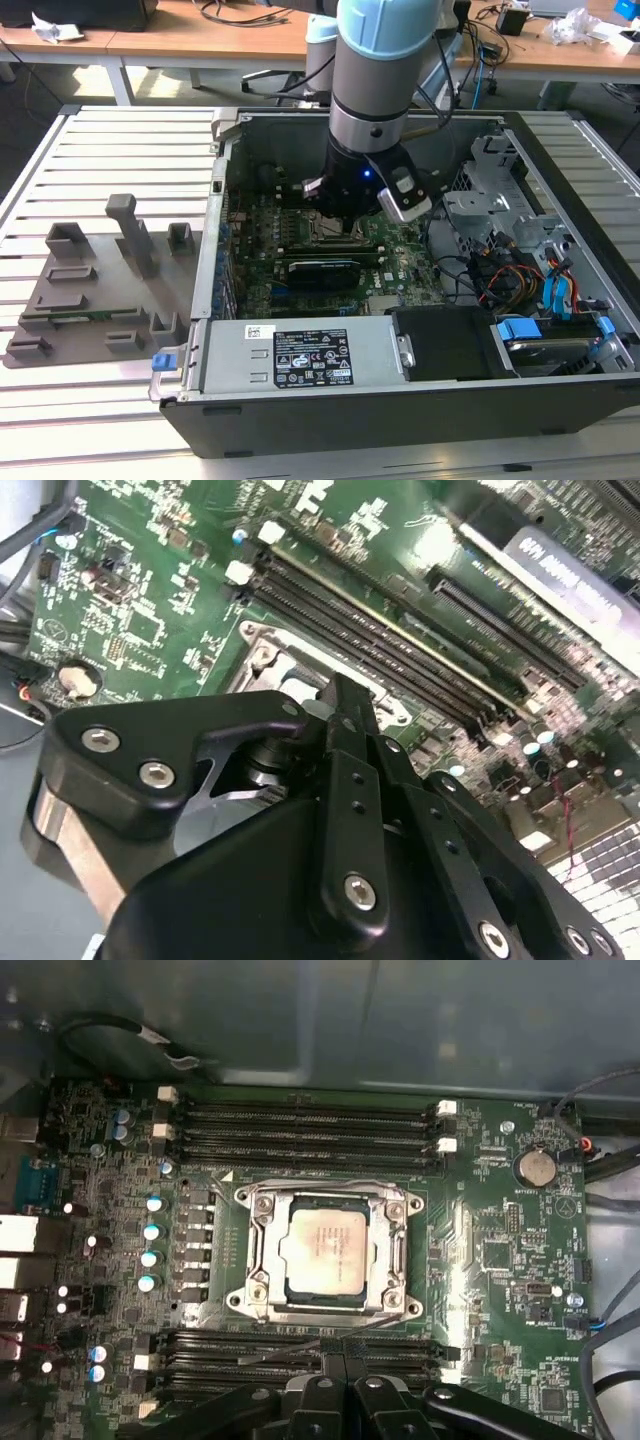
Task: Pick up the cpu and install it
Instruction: 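Install the second cpu locking lever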
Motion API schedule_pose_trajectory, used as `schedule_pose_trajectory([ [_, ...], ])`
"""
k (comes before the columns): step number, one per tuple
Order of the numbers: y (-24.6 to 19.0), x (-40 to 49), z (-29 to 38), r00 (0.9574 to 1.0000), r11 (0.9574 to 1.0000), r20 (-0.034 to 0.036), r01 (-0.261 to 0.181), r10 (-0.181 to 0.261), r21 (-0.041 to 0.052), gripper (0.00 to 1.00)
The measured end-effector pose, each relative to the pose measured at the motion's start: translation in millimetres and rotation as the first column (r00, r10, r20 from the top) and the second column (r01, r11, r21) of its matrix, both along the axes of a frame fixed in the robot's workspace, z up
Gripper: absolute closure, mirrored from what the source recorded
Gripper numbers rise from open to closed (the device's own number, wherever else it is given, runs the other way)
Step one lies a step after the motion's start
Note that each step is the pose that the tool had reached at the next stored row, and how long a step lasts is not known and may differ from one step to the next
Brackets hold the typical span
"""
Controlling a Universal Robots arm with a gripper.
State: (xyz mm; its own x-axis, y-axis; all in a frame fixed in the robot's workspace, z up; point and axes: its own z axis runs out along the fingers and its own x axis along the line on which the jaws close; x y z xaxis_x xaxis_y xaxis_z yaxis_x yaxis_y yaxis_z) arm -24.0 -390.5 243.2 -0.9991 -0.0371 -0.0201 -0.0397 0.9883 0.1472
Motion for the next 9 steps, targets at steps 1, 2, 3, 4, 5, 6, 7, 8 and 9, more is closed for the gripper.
schedule_pose_trajectory([
  [1, -2.0, -3.0, -1.0, 1.0000, 1.0000, -0.0001, 0.000, 0.000, 0.0093, 0.89],
  [2, -2.6, -4.7, -1.2, 1.0000, 0.9999, -0.0002, 0.000, 0.000, 0.0156, 0.89],
  [3, -3.4, -6.6, -1.6, 1.0000, 0.9997, -0.0001, 0.000, 0.000, 0.0233, 0.89],
  [4, -4.4, -9.1, -2.3, 1.0000, 0.9995, -0.0001, 0.000, 0.000, 0.0325, 0.89],
  [5, -5.1, -10.5, -2.9, 1.0000, 0.9993, -0.0001, 0.000, 0.000, 0.0371, 0.89],
  [6, -6.1, -12.4, -3.9, 1.0000, 0.9991, -0.0001, 0.000, 0.000, 0.0421, 0.89],
  [7, -7.1, -14.6, -5.3, 1.0000, 0.9990, 0.0000, 0.000, 0.000, 0.0454, 0.89],
  [8, -8.0, -16.4, -6.6, 1.0000, 0.9989, 0.0000, 0.000, 0.000, 0.0468, 0.89],
  [9, -8.9, -19.0, -9.5, 1.0000, 0.9988, 0.0000, 0.000, 0.000, 0.0484, 0.89],
])
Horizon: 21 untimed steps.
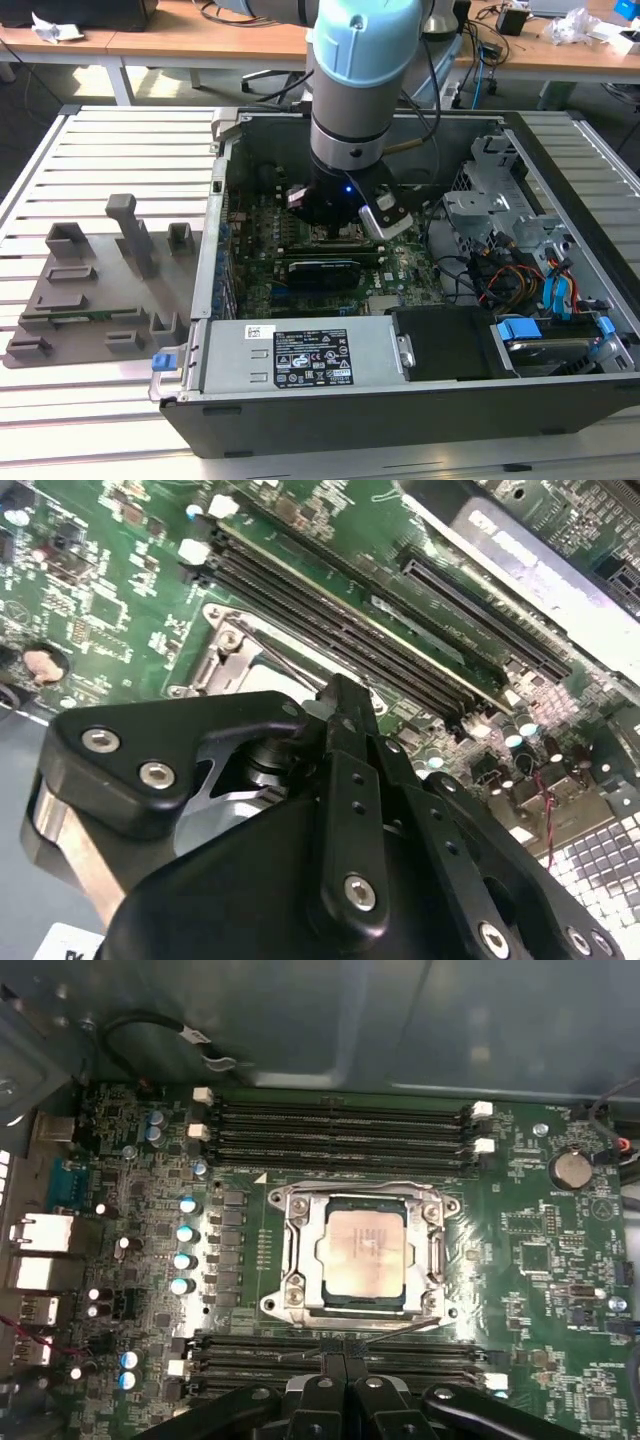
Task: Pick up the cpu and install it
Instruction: 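Install the second cpu locking lever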
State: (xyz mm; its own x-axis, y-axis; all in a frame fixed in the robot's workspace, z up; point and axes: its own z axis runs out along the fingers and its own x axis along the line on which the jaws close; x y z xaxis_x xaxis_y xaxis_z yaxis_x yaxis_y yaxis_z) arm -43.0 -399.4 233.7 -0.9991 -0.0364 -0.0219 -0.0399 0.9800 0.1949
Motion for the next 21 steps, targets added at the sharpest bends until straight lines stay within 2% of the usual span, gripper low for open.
schedule_pose_trajectory([
  [3, -0.4, -6.3, -8.2, 1.0000, 1.0000, 0.0000, 0.000, 0.000, 0.0005, 0.89],
  [8, -0.3, -9.2, -19.1, 1.0000, 1.0000, 0.0000, 0.000, 0.000, 0.0005, 0.89],
  [9, -0.4, -11.8, -20.6, 1.0000, 1.0000, 0.0000, 0.000, 0.000, 0.0005, 0.89],
  [11, -0.3, -23.2, -23.2, 1.0000, 1.0000, 0.0003, 0.000, 0.000, 0.0020, 0.89],
  [15, -0.2, -33.3, -27.3, 1.0000, 1.0000, 0.0002, -0.001, 0.001, 0.0028, 0.89],
  [21, 3.6, -34.8, -35.9, 1.0000, 1.0000, -0.0008, -0.007, 0.007, 0.0012, 0.89],
])
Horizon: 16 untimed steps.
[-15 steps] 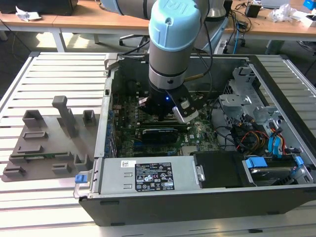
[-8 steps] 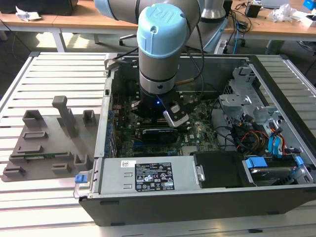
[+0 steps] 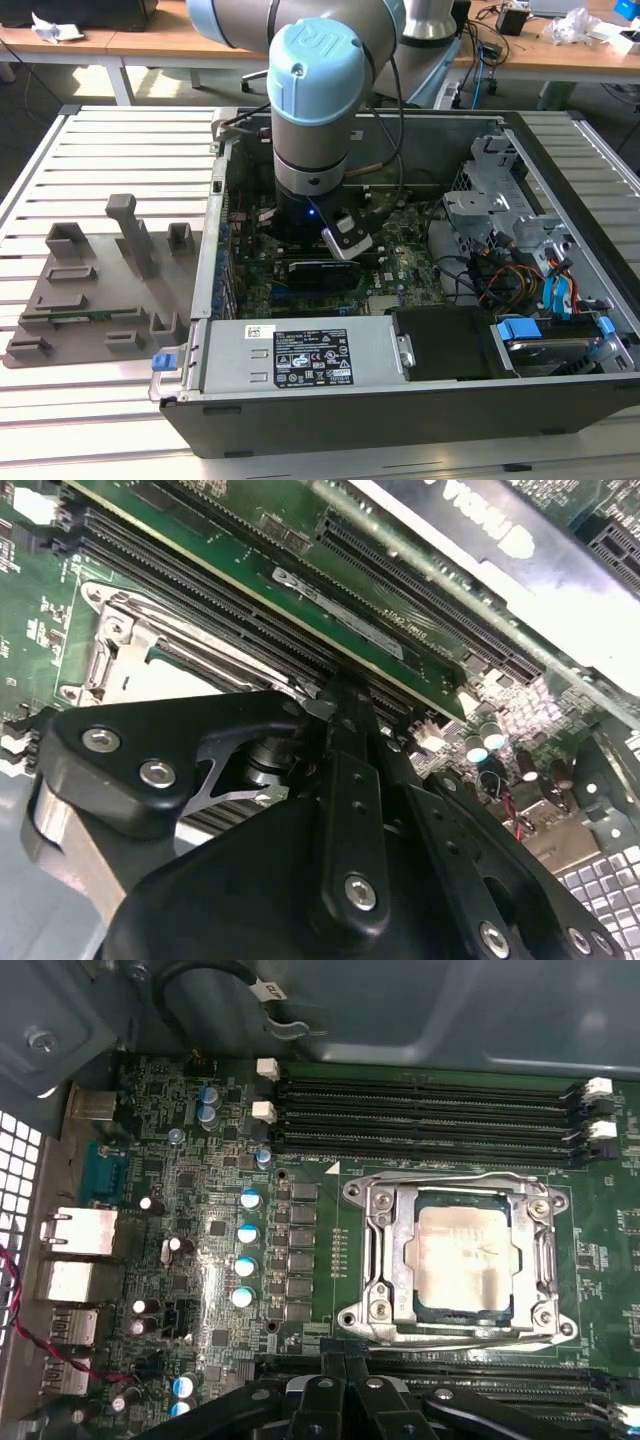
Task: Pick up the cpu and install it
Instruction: 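Install the second cpu locking lever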
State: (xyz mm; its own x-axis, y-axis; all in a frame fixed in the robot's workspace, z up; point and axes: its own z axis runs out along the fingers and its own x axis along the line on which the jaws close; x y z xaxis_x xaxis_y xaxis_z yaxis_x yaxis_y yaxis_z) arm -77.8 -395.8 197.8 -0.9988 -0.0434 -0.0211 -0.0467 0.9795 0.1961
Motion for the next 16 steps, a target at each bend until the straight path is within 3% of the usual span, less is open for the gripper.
schedule_pose_trajectory([
  [6, 4.9, -1.3, -4.0, 0.9999, 0.9999, -0.0033, -0.013, 0.013, -0.0054, 0.89],
  [9, 7.3, -1.3, -2.3, 0.9998, 0.9998, -0.0075, -0.018, 0.018, -0.0123, 0.89],
  [10, 6.6, -1.6, -1.9, 0.9998, 0.9998, -0.0079, -0.018, 0.018, -0.0122, 0.89],
  [11, -1.2, -1.7, -1.9, 1.0000, 0.9999, -0.0092, 0.002, -0.002, -0.0116, 0.89],
  [12, -2.7, -1.7, -2.2, 0.9999, 0.9999, -0.0086, 0.005, -0.005, -0.0123, 0.89],
  [16, -2.7, -1.4, -2.4, 1.0000, 0.9999, -0.0077, 0.005, -0.005, -0.0121, 0.89],
])
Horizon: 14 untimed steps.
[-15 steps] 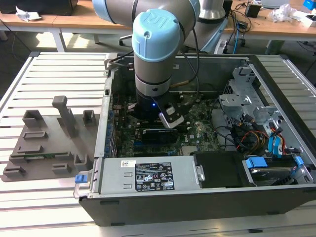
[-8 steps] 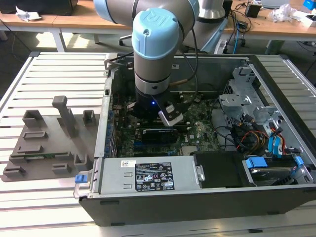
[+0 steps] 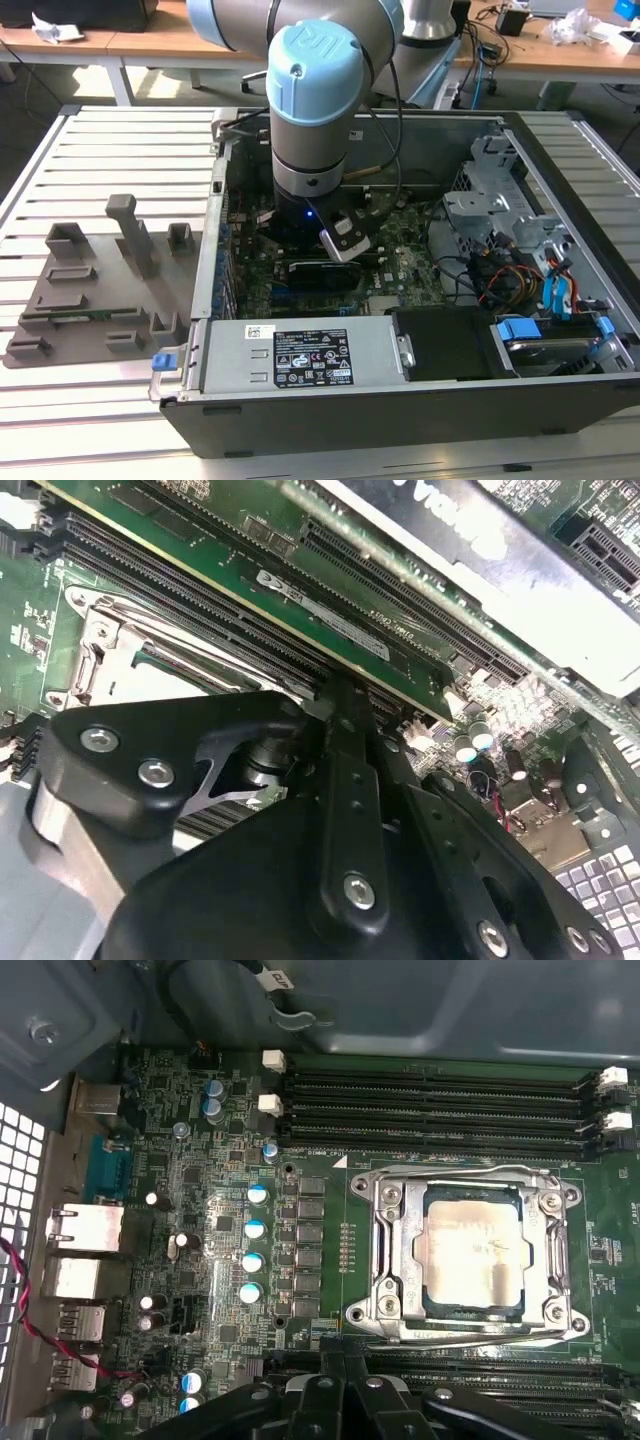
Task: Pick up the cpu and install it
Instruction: 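Install the second cpu locking lever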
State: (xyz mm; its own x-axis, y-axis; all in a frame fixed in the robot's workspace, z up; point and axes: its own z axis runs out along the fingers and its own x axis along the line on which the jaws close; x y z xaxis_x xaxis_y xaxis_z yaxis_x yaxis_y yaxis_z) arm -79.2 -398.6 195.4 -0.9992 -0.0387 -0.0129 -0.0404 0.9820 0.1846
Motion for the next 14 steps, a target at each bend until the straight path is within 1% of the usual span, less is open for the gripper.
schedule_pose_trajectory([
  [14, 0.0, 0.0, 0.0, 1.0000, 1.0000, 0.0002, 0.000, 0.000, 0.0000, 0.89],
])
